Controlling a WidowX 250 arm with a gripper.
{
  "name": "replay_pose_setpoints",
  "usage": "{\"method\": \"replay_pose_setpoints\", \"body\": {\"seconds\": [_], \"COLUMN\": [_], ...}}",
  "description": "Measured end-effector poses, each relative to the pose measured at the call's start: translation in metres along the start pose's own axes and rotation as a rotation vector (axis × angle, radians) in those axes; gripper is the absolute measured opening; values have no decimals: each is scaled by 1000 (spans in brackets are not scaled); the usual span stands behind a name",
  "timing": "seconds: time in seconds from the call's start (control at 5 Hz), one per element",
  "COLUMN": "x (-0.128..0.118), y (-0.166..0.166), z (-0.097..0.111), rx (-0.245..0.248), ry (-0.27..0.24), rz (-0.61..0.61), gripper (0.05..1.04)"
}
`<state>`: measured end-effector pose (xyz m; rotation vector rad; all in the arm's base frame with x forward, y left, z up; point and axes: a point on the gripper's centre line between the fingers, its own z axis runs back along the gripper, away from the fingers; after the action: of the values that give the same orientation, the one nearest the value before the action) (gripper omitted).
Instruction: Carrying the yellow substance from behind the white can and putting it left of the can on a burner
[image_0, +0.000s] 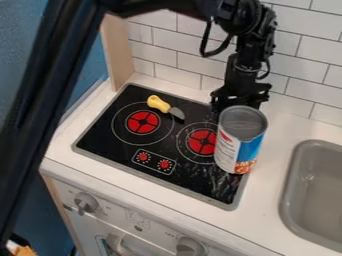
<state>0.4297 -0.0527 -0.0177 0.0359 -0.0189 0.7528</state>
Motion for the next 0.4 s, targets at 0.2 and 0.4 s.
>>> {"method": "replay_pose_setpoints", "body": {"seconds": [0.2,0.4], "x": [10,19], "y": [12,34], "z": [32,49], "rx": [-49,-78], "ry": [-50,-69], "rz": [9,57], "gripper": [641,640]}}
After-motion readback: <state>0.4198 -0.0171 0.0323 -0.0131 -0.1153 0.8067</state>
